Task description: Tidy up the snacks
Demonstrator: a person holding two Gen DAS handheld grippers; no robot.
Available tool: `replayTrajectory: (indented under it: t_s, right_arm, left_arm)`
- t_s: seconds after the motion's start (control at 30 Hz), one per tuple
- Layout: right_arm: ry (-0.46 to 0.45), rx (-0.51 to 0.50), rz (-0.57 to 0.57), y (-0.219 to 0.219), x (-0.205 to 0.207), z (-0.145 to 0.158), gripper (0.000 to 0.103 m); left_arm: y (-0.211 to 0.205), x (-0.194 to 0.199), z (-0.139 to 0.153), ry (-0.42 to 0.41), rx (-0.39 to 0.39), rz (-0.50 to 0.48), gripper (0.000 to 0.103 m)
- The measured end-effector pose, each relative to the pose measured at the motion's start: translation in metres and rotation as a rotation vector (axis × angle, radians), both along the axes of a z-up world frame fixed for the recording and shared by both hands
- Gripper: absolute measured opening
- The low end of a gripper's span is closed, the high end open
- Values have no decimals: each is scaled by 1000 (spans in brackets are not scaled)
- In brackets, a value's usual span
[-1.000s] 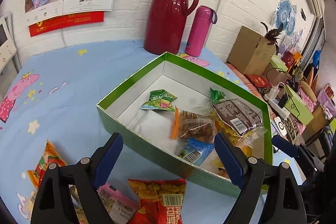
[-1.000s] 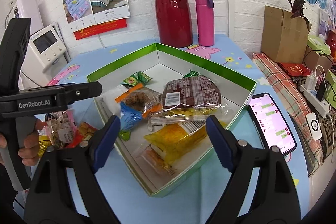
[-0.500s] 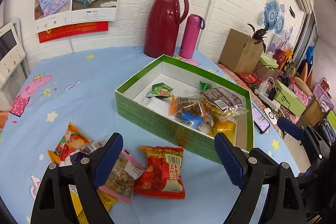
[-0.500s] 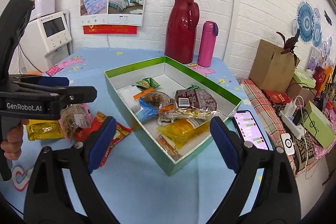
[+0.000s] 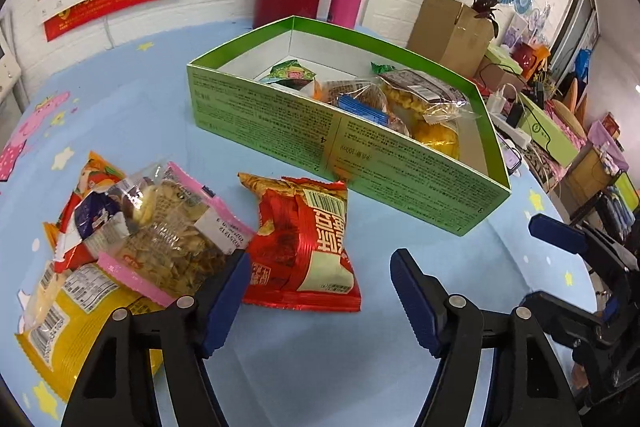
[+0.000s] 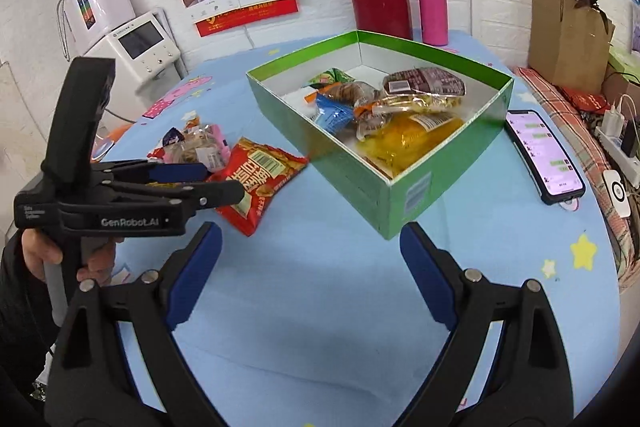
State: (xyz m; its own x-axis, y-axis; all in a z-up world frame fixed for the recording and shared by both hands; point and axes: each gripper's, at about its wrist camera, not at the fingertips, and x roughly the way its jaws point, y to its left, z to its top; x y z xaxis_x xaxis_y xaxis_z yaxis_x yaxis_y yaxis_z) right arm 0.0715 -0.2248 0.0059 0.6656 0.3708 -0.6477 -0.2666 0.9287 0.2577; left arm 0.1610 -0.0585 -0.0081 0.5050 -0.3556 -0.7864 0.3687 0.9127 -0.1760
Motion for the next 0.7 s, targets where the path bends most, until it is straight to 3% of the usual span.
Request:
replayTrajectory:
  t_s: [0.17, 0.23, 0.33, 0.47, 0.57, 0.63, 0.7]
  right_arm:
    - [31, 26, -6, -7, -2, -9, 91]
    - [35, 30, 1, -9, -5, -9, 91]
    - [40, 28, 14, -11, -9, -10, 91]
    - [50, 49, 61, -6, -11, -10, 91]
    - [74, 70, 143, 3, -14, -11, 91]
    - [98, 80, 201, 11, -12, -13, 91]
    - [124, 95, 254, 17, -8, -16, 91]
  left_arm:
    - [-16, 18, -11, -6, 49, 12, 71]
    - [-18, 12, -12, -46, 110, 1, 43]
    - [-16, -8, -12, -52, 116, -92, 39]
    - [-9, -55, -10, -70, 126, -235, 38]
    - [9, -82, -4, -49, 115, -211, 41]
    - [27, -94, 4, -37, 64, -169, 63]
    - [54, -106, 10, -6, -37, -101, 67]
